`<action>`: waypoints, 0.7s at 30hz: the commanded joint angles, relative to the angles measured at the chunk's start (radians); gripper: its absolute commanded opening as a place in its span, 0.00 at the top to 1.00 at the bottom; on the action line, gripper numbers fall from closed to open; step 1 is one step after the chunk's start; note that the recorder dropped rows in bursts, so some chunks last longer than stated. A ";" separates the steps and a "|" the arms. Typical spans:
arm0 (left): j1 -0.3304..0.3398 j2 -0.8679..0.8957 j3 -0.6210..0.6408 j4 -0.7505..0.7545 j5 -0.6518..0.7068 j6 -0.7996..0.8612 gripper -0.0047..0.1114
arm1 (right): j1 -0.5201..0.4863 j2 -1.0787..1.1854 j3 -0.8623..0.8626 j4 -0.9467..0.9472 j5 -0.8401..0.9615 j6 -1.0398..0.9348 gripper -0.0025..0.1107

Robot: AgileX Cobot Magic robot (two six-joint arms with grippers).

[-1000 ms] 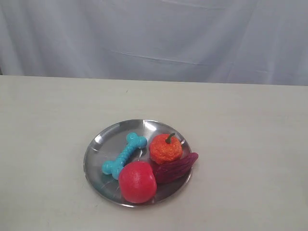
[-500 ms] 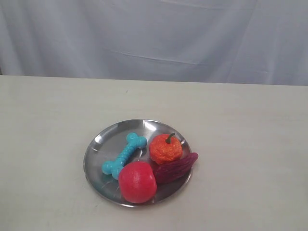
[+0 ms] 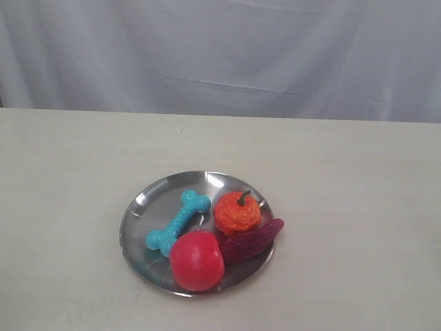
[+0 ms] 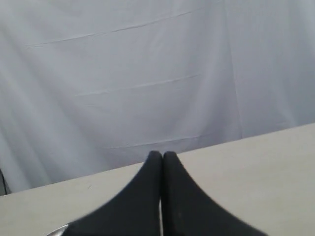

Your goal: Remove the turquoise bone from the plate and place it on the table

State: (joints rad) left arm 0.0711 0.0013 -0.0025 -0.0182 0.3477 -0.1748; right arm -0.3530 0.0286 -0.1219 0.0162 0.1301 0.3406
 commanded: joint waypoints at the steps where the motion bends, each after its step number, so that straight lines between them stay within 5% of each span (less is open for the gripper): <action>1: -0.005 -0.001 0.003 -0.003 -0.005 -0.002 0.96 | 0.047 0.109 -0.160 0.030 0.235 -0.071 0.98; 10: -0.005 -0.001 0.003 -0.003 -0.005 -0.002 0.96 | 0.120 0.515 -0.635 0.039 0.793 -0.207 0.98; 21: -0.005 -0.001 0.003 -0.003 -0.005 -0.002 0.96 | 0.354 0.922 -0.906 0.105 0.858 -0.156 0.98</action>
State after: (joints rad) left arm 0.0711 0.0013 -0.0025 -0.0182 0.3477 -0.1748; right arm -0.0669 0.8786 -0.9937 0.1102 1.0023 0.1513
